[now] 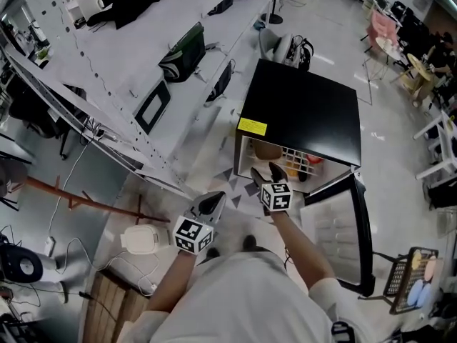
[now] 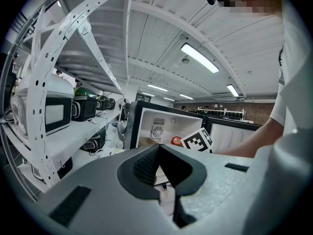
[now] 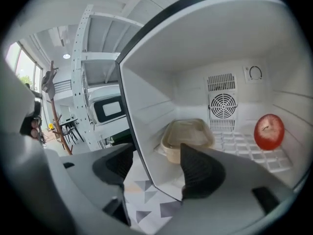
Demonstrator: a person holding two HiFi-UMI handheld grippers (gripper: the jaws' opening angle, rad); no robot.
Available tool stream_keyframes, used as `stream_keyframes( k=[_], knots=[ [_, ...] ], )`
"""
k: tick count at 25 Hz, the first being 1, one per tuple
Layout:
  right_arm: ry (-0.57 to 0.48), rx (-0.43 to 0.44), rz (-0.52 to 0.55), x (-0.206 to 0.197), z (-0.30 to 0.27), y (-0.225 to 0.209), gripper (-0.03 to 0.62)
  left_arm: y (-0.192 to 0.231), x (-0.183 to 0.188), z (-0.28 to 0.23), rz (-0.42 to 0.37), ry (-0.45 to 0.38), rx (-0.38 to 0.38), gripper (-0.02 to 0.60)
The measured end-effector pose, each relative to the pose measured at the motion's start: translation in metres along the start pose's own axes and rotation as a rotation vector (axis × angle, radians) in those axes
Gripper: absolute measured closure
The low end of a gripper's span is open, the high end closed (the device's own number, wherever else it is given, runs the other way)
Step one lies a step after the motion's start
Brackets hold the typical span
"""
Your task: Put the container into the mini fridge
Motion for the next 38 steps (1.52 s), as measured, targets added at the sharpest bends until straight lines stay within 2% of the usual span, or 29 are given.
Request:
stream_keyframes(
  k=[6,10,18,23,27,32,38],
  knots=[
    [-0.066,-0.052,0.003,0.027,0.033,0.015,0.298,-0.007,0.003,0.01,0.014,-0.006,-0.076,0.578],
    [-0.107,-0.094,-0.003,0.046,0.06,0.027,0.33,-0.014,0.0,0.019,0.033,0.0,-0.134,0.578],
    [-0.174,-0.15,0.029,0.072,0.118,0.065,0.425,-0.02,-0.003,0.039,0.049,0.013,-0.232,0.578],
    [-0.201,-0.185,0.047,0.077,0.156,0.084,0.49,-0.026,0.002,0.046,0.072,0.009,-0.283,0.578],
    [-0.229,-0.222,0.029,0.079,0.183,0.09,0.517,-0.039,0.011,0.047,0.083,-0.012,-0.329,0.578],
    [-0.234,-0.242,0.031,0.08,0.203,0.088,0.545,-0.055,0.009,0.042,0.082,-0.007,-0.355,0.578],
    [-0.248,-0.197,0.037,0.09,0.217,0.083,0.572,-0.07,0.015,0.027,0.077,-0.023,-0.341,0.578]
  ],
)
Point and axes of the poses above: the fingertips, and each gripper's own axes: z backward along the fingers, y to its left, x out of its top, the point moved 2 cm from there along z, backward along the fingers, and after that the axes turned 14 degrees about -y, right-handed, at the moved point
